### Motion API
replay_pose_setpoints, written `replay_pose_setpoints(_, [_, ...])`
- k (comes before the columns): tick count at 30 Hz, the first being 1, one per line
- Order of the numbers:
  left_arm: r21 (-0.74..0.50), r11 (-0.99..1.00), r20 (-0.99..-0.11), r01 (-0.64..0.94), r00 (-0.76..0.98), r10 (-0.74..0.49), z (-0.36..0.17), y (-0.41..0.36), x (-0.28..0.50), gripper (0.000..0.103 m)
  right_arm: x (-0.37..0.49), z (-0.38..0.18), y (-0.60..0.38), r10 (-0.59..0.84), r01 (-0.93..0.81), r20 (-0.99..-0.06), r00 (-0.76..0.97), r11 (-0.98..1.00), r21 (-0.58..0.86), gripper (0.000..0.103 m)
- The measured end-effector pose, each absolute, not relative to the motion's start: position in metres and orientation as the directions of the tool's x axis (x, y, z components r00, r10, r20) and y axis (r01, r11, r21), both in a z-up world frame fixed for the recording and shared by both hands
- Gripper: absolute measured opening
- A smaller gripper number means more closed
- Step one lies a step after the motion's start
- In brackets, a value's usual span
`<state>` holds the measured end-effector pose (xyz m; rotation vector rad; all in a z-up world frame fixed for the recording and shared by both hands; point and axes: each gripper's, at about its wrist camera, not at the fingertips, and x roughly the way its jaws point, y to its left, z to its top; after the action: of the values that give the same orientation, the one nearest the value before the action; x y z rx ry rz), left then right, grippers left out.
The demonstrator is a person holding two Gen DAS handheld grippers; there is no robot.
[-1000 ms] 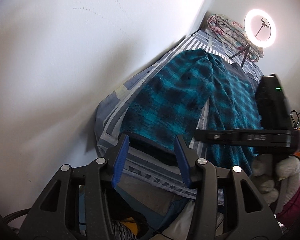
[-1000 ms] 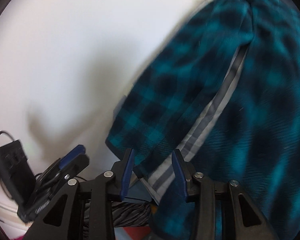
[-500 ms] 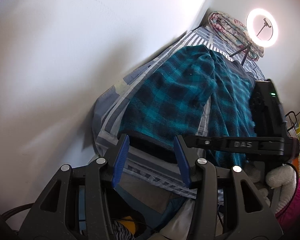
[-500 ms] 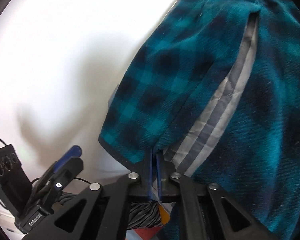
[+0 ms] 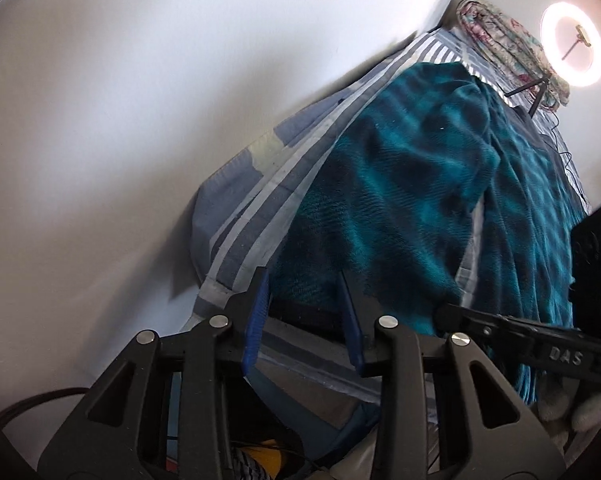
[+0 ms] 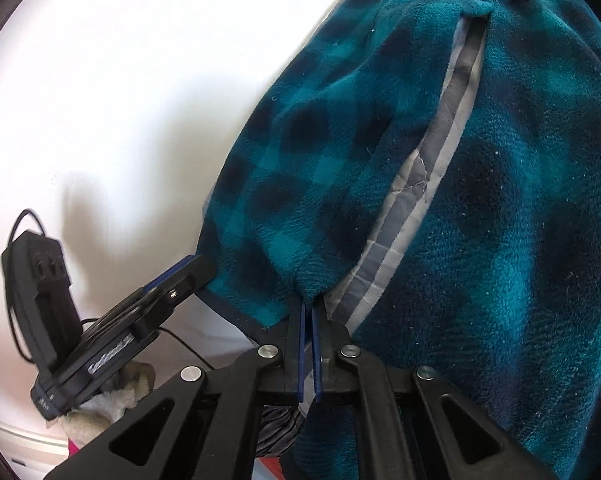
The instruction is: Fold large clothes
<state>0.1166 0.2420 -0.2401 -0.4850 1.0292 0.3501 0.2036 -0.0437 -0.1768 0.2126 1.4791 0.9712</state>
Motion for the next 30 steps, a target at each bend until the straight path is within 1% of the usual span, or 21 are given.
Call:
replay_pose_setpoints(3, [-0.216, 0.842, -0.884, -0.493, 0.465, 0.045, -0.247, 0.244, 0.122, 0.03, 0.204, -0.177, -0.046, 0.655, -0.416, -0.731, -0.193, 0.62, 0.665, 0.0])
replay_pose_setpoints(5, [-0.23, 0.842, -0.879, -0.488, 0.476, 0.036, -0.247, 0.244, 0.123, 0.008, 0.203, -0.172, -0.051, 0.657, -0.42, -0.728, -0.194, 0.615, 0.667, 0.0])
replay_pose_setpoints(8, [-0.268, 0.841, -0.851, -0.469, 0.525, 0.022, -0.234, 0.242, 0.118, 0.004, 0.205, -0.163, -0.06, 0.669, -0.424, -0.716, -0.197, 0.6, 0.678, 0.001])
replay_pose_setpoints(9, [-0.285, 0.84, -0.839, -0.461, 0.544, 0.013, -0.228, 0.24, 0.116, 0.004, 0.211, -0.163, -0.058, 0.674, -0.429, -0.713, -0.194, 0.595, 0.679, 0.005])
replay_pose_setpoints(11, [-0.325, 0.843, -0.808, -0.429, 0.589, -0.011, -0.211, 0.236, 0.109, 0.004, 0.211, -0.144, -0.071, 0.684, -0.454, -0.708, -0.175, 0.582, 0.675, 0.011])
replay_pose_setpoints(13, [-0.356, 0.855, -0.768, -0.376, 0.639, -0.039, -0.191, 0.226, 0.103, 0.004, 0.215, -0.132, -0.086, 0.695, -0.479, -0.707, -0.131, 0.58, 0.659, 0.037])
replay_pose_setpoints(17, [-0.377, 0.883, -0.71, -0.279, 0.7, -0.082, -0.161, 0.201, 0.096, 0.004, 0.241, -0.097, -0.121, 0.699, -0.5, -0.715, -0.027, 0.61, 0.615, 0.037])
replay_pose_setpoints(23, [-0.378, 0.91, -0.677, -0.17, 0.721, -0.146, -0.143, 0.171, 0.104, 0.004, 0.293, -0.061, -0.142, 0.698, -0.471, -0.713, 0.07, 0.653, 0.594, 0.037])
replay_pose_setpoints(24, [-0.374, 0.914, -0.675, -0.16, 0.723, -0.149, -0.143, 0.168, 0.104, 0.004, 0.294, -0.067, -0.133, 0.692, -0.475, -0.717, 0.082, 0.66, 0.582, 0.037])
replay_pose_setpoints(27, [-0.384, 0.911, -0.675, -0.15, 0.719, -0.166, -0.144, 0.166, 0.105, 0.004, 0.32, -0.062, -0.12, 0.668, -0.49, -0.737, 0.109, 0.68, 0.544, 0.037])
replay_pose_setpoints(30, [-0.399, 0.905, -0.671, -0.15, 0.72, -0.177, -0.146, 0.168, 0.103, 0.004, 0.347, -0.064, -0.101, 0.655, -0.481, -0.749, 0.105, 0.692, 0.538, 0.037])
